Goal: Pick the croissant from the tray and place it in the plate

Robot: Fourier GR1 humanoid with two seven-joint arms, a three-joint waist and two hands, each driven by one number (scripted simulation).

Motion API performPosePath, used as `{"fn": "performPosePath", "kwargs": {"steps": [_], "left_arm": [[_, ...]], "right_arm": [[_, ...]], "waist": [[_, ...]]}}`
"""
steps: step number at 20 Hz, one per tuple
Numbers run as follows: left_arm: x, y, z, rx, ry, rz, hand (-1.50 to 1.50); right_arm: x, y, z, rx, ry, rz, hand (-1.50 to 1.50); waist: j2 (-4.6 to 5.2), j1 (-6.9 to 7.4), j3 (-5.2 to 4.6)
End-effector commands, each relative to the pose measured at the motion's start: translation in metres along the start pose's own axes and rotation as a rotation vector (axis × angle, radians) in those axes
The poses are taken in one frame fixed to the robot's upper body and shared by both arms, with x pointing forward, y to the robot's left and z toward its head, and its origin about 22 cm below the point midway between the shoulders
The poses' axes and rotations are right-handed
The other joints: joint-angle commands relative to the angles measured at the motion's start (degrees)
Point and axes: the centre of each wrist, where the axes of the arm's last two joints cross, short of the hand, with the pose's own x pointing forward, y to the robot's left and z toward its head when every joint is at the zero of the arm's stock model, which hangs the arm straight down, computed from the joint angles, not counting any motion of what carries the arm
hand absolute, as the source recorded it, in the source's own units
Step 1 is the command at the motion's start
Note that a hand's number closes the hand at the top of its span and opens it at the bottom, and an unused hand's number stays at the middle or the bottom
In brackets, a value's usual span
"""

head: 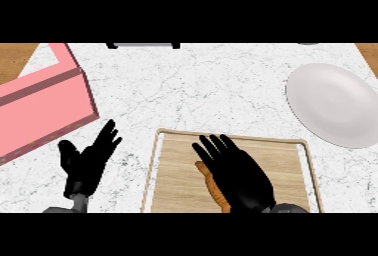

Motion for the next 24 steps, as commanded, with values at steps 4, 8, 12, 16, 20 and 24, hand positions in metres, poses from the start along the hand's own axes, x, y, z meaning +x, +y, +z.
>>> {"fn": "performPosePath", "kwargs": {"steps": [4,8,12,16,20,24], "left_arm": [[-0.026,-0.005,-0.007,0.013,0.044,-0.017,0.00],[-0.015,0.000,-0.006,-0.002,0.037,-0.015,0.00],[-0.010,0.010,-0.003,-0.003,0.047,0.005,0.00],[-0.012,0.013,-0.003,-0.008,0.062,0.010,0.00],[-0.013,-0.009,-0.001,0.002,0.043,-0.002,0.00],[0.002,0.002,-0.003,0.013,0.007,0.004,0.00]], "right_arm": [[0.017,0.004,-0.025,0.045,-0.007,0.020,-1.50],[-0.002,0.022,-0.036,0.073,0.018,0.048,-1.50],[0.007,0.042,-0.020,0.095,-0.069,0.159,1.50],[-0.002,0.037,-0.028,0.075,-0.063,0.169,1.50],[-0.008,0.014,-0.034,-0.005,0.074,0.098,1.50],[-0.030,0.014,-0.062,-0.116,0.549,-0.219,1.50]], "waist": [[0.34,0.00,-0.32],[0.34,0.02,-0.30],[0.27,-0.05,-0.30],[0.28,-0.02,-0.30],[0.28,-0.19,-0.31],[1.00,-0.88,-0.21]]}}
